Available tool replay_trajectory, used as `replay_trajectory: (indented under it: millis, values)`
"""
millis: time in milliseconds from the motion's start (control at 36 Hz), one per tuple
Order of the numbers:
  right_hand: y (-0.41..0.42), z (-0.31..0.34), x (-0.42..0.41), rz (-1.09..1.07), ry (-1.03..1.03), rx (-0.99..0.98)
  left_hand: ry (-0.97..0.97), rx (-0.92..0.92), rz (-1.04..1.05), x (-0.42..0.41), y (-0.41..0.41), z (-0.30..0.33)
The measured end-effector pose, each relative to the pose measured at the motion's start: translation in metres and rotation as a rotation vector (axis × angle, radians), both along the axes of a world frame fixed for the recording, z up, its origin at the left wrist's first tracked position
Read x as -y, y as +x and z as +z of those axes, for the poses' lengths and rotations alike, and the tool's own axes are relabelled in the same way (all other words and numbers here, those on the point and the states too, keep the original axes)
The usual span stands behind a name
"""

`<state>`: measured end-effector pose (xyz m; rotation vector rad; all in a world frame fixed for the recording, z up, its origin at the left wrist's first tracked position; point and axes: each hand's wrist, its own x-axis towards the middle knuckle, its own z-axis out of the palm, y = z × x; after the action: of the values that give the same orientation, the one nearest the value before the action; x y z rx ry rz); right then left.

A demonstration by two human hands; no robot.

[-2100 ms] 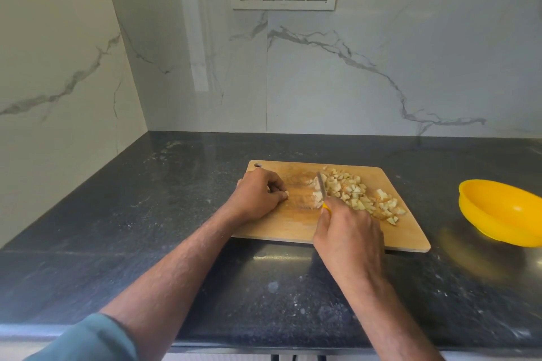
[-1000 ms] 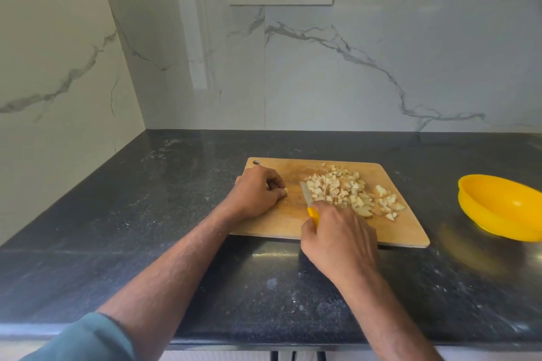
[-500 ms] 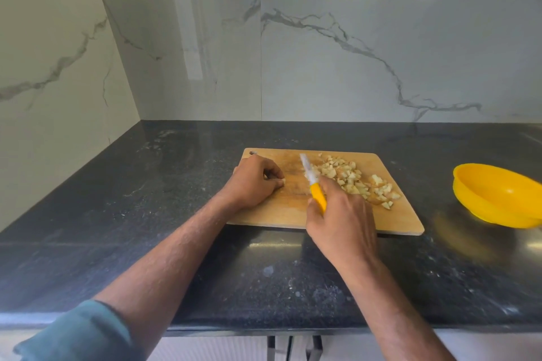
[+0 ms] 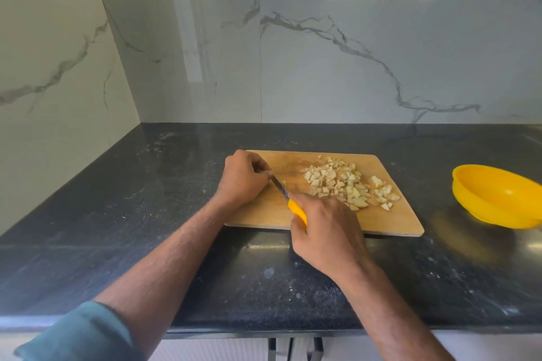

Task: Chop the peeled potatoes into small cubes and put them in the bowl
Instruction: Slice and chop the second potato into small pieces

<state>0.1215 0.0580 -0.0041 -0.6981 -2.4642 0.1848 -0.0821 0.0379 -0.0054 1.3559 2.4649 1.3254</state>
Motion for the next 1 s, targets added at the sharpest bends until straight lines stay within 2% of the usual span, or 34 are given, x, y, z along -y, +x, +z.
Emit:
replay_trajectory:
  millis: [111,278,417,778,1000]
  values:
    - [0.001,0.003,0.0,-0.049,-0.012,0.015,0.001,0.019,-0.001,0.0,0.0,-0.001]
    - [0.004,0.005,-0.008,-0.266,-0.094,0.029,-0.026,0.019,-0.015,-0.002,0.0,-0.002]
    - [0.004,0.006,-0.009,-0.356,-0.074,0.032,-0.047,0.013,-0.03,-0.001,0.001,-0.002]
    - [0.006,0.009,-0.008,-0.459,-0.067,0.007,-0.069,-0.016,-0.053,-0.002,0.003,-0.002]
    - [0.003,0.01,-0.002,-0.359,-0.037,0.057,-0.064,-0.025,-0.051,-0.004,0.001,-0.003]
